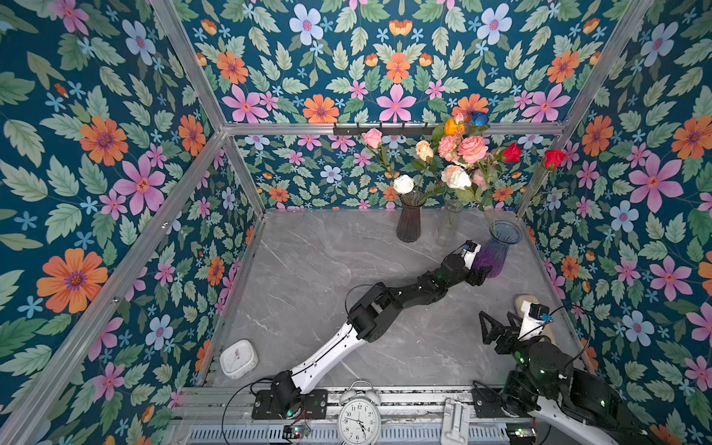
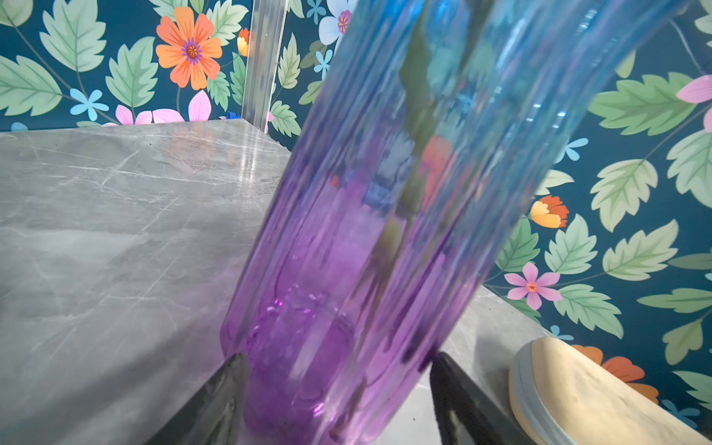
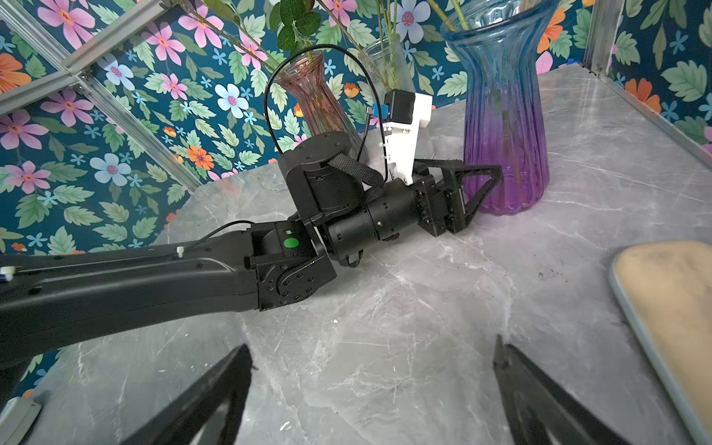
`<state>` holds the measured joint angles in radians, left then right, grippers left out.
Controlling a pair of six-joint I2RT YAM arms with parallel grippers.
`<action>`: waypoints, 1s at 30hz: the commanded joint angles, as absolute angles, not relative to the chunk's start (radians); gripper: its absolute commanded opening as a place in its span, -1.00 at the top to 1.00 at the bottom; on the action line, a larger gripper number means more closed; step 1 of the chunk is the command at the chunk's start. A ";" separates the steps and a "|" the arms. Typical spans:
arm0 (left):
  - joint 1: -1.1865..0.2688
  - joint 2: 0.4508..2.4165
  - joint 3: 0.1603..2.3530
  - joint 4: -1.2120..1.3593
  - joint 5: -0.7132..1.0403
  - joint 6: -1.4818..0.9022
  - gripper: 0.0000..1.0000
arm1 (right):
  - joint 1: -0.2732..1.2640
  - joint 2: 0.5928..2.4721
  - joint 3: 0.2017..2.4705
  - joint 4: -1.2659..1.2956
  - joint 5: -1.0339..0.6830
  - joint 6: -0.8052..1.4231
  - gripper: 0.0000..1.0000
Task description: Arrange the flowers into the vase
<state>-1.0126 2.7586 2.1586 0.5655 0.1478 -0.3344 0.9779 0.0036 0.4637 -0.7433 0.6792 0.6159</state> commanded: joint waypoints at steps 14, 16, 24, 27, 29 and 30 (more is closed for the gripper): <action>-1.011 1.998 1.175 1.138 0.256 -0.141 -0.73 | 0.979 0.044 0.466 -0.608 0.660 0.416 -0.98; -1.009 1.904 1.094 1.129 0.254 -0.118 -0.78 | 0.978 0.114 0.456 -0.547 0.645 0.366 -0.98; -0.865 1.618 0.730 1.259 0.347 -0.276 -0.84 | 0.580 0.463 0.448 -0.299 0.123 0.340 -0.98; -0.748 1.554 0.540 1.461 0.370 -0.441 -0.82 | 0.342 0.477 0.412 -0.229 -0.042 0.362 -0.98; -0.700 1.488 0.435 1.518 0.356 -0.459 -0.82 | 0.253 0.478 0.389 -0.199 -0.047 0.340 -0.98; -0.683 1.441 0.394 1.500 0.344 -0.448 -0.83 | 0.231 0.480 0.375 -0.185 -0.026 0.321 -0.98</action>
